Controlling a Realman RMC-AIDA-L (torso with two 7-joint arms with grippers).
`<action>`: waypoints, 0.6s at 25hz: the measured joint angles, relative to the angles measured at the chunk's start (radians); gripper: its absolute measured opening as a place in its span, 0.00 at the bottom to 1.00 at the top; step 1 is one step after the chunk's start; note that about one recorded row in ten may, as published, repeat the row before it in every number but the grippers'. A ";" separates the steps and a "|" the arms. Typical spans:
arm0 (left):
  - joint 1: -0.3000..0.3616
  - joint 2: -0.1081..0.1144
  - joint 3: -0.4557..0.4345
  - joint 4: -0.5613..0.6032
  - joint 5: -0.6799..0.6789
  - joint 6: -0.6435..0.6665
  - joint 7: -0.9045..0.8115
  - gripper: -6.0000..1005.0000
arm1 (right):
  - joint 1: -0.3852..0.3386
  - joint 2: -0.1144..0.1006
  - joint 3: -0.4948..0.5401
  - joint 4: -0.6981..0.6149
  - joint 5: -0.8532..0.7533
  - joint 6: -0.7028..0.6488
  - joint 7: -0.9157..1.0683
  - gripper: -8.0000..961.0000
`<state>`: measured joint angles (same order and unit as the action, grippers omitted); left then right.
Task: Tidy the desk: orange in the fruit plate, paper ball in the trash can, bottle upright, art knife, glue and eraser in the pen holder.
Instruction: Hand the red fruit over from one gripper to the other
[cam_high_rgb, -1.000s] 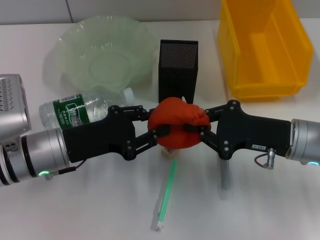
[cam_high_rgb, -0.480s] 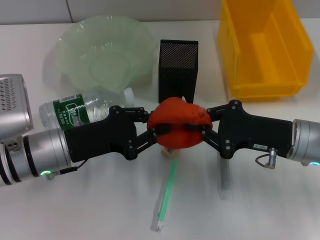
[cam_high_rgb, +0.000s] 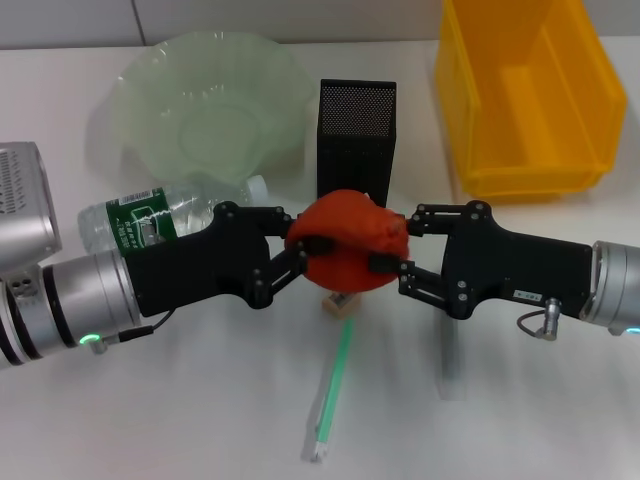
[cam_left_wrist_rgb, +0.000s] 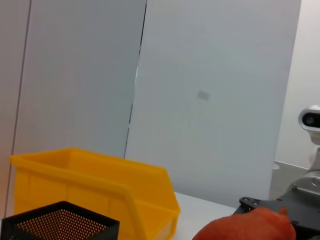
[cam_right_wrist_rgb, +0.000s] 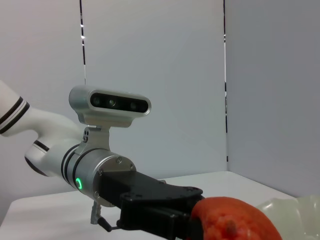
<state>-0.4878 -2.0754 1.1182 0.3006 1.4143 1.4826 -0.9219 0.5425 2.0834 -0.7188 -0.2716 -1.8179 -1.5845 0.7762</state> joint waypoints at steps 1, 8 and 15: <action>0.000 0.000 0.000 0.000 -0.001 0.000 0.000 0.19 | 0.000 0.000 0.000 0.000 0.000 0.000 0.000 0.17; 0.004 0.003 -0.001 0.000 -0.023 -0.013 0.000 0.14 | -0.013 0.000 0.021 -0.009 0.020 0.000 -0.003 0.62; 0.014 0.004 -0.002 0.000 -0.108 -0.039 0.001 0.12 | -0.046 -0.003 0.027 -0.010 0.065 0.001 -0.004 0.77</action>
<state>-0.4738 -2.0712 1.1165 0.3007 1.3067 1.4439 -0.9205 0.4969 2.0808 -0.6917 -0.2819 -1.7531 -1.5833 0.7723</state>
